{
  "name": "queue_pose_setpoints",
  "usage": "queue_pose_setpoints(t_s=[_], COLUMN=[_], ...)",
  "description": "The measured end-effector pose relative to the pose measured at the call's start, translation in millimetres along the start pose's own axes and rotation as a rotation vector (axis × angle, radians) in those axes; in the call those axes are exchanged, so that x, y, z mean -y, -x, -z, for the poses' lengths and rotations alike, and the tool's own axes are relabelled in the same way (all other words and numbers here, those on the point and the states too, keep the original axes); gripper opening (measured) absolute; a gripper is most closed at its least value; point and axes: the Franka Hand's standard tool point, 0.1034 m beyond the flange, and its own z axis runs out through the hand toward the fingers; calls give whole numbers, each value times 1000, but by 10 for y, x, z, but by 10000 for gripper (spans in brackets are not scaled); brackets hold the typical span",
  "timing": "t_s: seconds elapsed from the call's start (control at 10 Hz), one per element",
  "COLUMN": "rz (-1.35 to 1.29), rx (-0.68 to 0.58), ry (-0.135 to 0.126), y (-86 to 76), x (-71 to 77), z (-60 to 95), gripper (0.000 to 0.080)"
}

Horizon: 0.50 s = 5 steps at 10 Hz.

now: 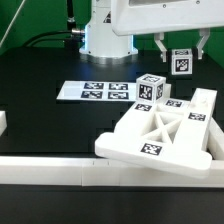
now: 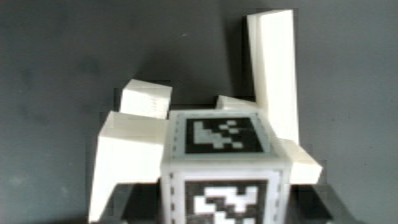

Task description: Assemble chair

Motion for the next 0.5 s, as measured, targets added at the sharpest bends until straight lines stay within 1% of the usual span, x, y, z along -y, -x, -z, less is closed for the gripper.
queue_pose_setpoints(t_s=[0.1, 0.2, 0.3, 0.5], rz=[3, 11, 31, 54], rx=[2, -10, -38, -61], ry=[-2, -9, -4, 3], y=[-28, -159, -353, -720], x=[23, 92, 177, 302], z=[17, 81, 132, 140], gripper=[284, 284, 284, 284])
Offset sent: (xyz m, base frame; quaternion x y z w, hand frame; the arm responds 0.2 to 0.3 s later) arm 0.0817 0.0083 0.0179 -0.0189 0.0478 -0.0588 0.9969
